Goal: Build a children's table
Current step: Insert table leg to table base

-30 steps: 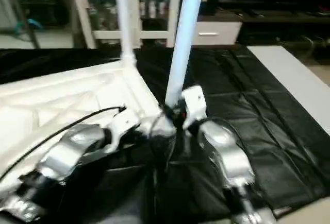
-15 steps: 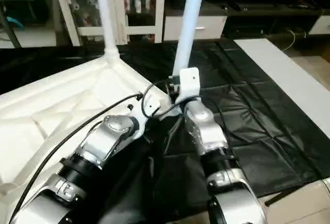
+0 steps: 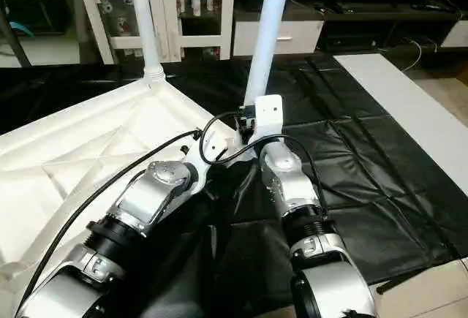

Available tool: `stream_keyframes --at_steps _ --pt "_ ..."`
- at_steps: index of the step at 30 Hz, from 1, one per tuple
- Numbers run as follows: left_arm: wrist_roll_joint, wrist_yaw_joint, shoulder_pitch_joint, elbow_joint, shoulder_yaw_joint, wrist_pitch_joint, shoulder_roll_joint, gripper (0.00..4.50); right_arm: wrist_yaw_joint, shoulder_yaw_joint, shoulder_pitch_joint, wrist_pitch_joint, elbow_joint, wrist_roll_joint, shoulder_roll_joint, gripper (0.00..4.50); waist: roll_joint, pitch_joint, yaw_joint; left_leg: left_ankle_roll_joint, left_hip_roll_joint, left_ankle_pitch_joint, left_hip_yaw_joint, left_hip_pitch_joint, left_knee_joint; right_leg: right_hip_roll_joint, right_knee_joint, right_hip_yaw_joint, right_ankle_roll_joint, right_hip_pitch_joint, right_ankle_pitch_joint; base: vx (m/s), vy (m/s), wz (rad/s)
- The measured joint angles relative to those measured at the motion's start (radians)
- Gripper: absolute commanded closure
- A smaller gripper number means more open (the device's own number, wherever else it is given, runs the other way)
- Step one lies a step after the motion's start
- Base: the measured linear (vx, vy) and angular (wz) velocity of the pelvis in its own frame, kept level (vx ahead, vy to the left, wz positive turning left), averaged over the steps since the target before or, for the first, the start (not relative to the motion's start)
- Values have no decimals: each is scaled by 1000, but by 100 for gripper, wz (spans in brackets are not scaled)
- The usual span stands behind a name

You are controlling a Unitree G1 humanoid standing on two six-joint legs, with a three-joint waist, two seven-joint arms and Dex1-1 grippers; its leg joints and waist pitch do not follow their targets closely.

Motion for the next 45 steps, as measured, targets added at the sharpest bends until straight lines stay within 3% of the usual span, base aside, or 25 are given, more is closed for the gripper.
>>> stream_keyframes --at_steps 1,9,13,16,17,25,34,38,45 --pt "0 -1 0 0 0 0 0 450 4 -2 0 -1 0 0 0 208 0 0 0 0 0 0 0 0 0 0 0 0 0 0 0 0 0 0" --pt "-16 -34 -4 -13 -2 0 0 450 70 -6 27 40 -9 2 -37 149 1 1 15 0 0 0 1 -8 0 0 0 2 -4 2 15 0 0 0" --pt "-19 -61 -6 -27 -3 0 19 450 130 13 93 87 -134 2 -59 116 2 1 27 0 2 0 2 -13 -1 -1 1 0 3 -3 37 0 0 0" --pt "-25 -86 -5 -37 -4 -3 38 450 171 23 125 118 -225 7 -78 108 2 1 26 0 4 1 2 -14 -3 1 4 0 11 -6 39 0 0 0" --pt "-26 -95 -5 -40 -4 -3 44 450 181 30 137 127 -257 8 -87 80 2 1 27 0 5 1 2 -15 -3 1 5 0 12 -8 39 0 0 0" --pt "-34 -140 12 -77 -20 -26 88 450 251 47 243 216 -452 20 -149 21 5 3 25 -5 11 4 3 -20 -3 7 7 0 12 -15 39 0 0 0" --pt "-50 -274 67 -183 -63 -51 182 450 351 40 352 361 -660 84 -251 21 8 4 37 -5 12 4 4 -20 -3 7 7 0 14 -15 37 0 0 0" --pt "-79 -388 104 -245 -92 -94 267 450 538 43 438 392 -807 161 -402 21 8 4 54 -5 12 4 4 -19 -2 7 7 0 16 -14 36 0 0 0" --pt "-103 -519 125 -268 -101 -152 363 450 717 50 522 428 -928 219 -521 21 9 4 52 -6 13 4 5 -14 -2 7 8 1 16 -11 37 0 0 0"
